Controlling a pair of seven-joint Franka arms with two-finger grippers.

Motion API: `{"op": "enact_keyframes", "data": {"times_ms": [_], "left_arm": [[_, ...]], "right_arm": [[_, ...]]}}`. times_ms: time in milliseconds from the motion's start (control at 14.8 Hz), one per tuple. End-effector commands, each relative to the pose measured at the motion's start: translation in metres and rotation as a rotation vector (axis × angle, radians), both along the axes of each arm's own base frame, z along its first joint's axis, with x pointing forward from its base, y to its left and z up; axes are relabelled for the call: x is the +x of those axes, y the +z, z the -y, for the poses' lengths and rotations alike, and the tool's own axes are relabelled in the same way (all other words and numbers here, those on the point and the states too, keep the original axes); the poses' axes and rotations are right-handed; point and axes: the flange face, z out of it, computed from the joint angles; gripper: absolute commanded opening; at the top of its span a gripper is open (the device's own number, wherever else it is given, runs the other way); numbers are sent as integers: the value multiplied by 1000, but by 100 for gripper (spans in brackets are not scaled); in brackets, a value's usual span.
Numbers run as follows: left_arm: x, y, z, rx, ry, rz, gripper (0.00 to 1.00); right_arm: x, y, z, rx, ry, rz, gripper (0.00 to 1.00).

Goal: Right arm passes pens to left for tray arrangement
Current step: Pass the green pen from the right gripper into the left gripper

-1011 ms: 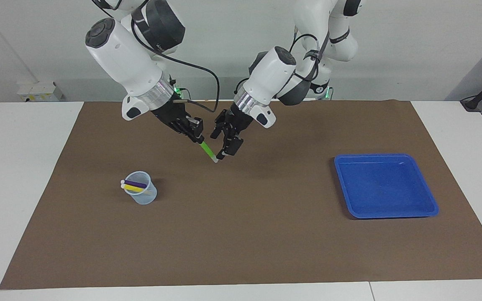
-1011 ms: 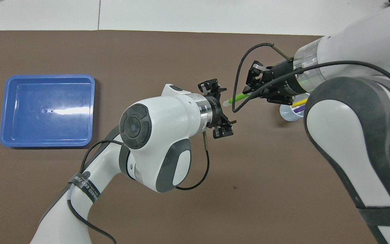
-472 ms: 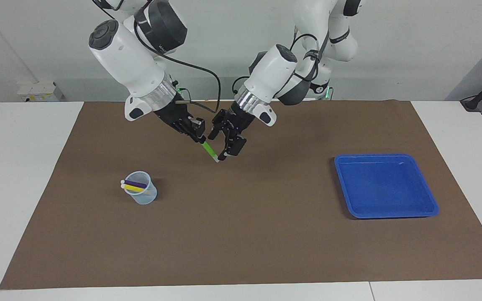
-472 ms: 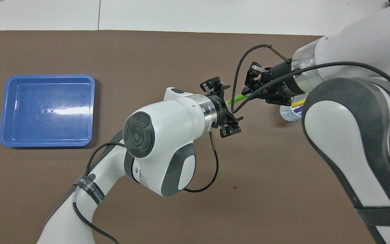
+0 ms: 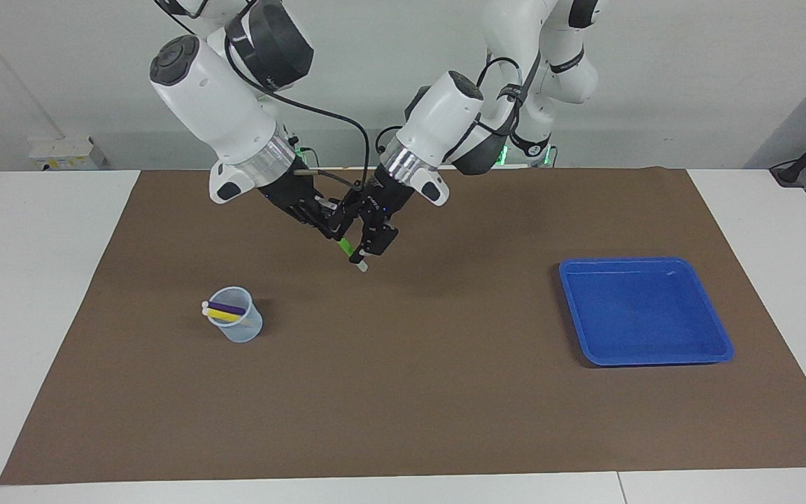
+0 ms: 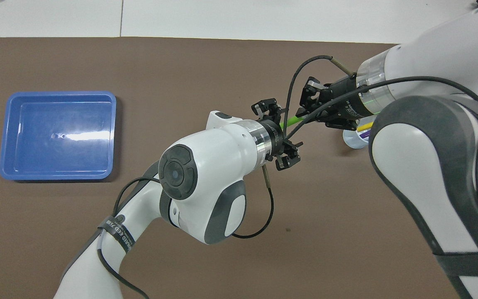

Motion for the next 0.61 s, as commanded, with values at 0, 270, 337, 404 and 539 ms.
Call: {"op": "enact_keyframes", "data": {"times_ms": [0, 270, 337, 404, 539], "left_arm": [[-2, -2, 0, 2, 9, 11, 67], [-3, 0, 1, 25, -13, 39, 50], [-3, 0, 2, 28, -16, 43, 49], [-3, 0, 2, 29, -18, 45, 46], [-2, -1, 0, 47, -53, 70, 40]], "right_arm": [[-4, -1, -1, 23, -23, -2, 12], [-4, -3, -1, 21, -22, -6, 12], [-5, -3, -1, 21, -22, -6, 12], [-5, -3, -1, 21, -22, -6, 12], [-5, -3, -1, 21, -23, -7, 12]]}}
